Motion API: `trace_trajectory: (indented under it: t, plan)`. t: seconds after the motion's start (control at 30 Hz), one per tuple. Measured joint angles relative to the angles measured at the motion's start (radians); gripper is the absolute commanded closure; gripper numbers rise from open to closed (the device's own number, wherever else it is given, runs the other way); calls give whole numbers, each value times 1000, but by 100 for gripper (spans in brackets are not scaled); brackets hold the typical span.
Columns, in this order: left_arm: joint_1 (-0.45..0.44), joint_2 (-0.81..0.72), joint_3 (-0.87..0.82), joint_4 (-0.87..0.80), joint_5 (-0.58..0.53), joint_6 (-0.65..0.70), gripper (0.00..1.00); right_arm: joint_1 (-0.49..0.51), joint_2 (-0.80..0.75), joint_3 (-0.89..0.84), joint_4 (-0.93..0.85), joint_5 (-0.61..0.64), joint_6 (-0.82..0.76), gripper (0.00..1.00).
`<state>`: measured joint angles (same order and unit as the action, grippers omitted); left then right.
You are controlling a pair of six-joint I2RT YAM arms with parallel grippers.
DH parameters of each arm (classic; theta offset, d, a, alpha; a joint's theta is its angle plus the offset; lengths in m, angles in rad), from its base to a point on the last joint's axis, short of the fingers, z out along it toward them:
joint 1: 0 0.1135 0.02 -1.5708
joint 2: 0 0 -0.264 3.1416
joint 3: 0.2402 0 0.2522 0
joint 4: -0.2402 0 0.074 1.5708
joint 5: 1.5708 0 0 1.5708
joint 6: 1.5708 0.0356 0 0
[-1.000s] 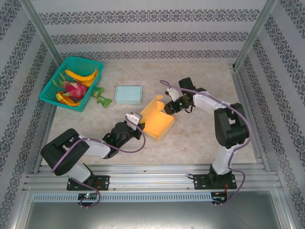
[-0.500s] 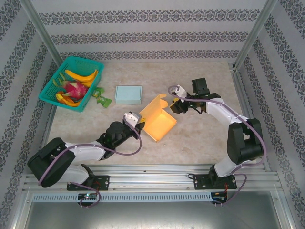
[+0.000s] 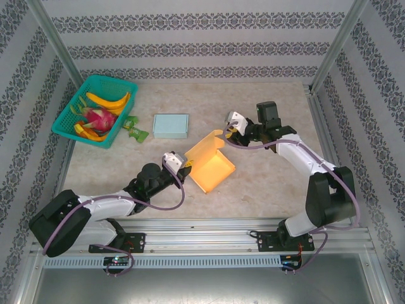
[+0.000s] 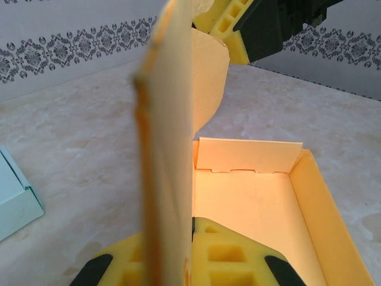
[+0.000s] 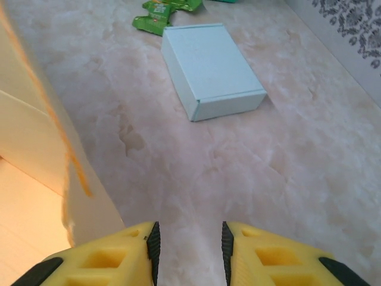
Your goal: Fold the paper box
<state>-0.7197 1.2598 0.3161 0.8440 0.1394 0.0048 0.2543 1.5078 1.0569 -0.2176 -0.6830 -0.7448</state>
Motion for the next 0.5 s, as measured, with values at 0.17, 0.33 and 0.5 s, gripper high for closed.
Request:
trace_trajectory:
  t: [0.17, 0.33, 0.5]
  plan:
    - [0, 0, 0, -3, 5, 0, 95, 48, -2, -13, -2, -34, -50, 65]
    - [0, 0, 0, -5, 23, 0, 95, 53, -2, -18, -15, -76, -76, 65]
    - [0, 0, -1, -8, 38, 0, 95, 53, 7, -17, -40, -137, -101, 65]
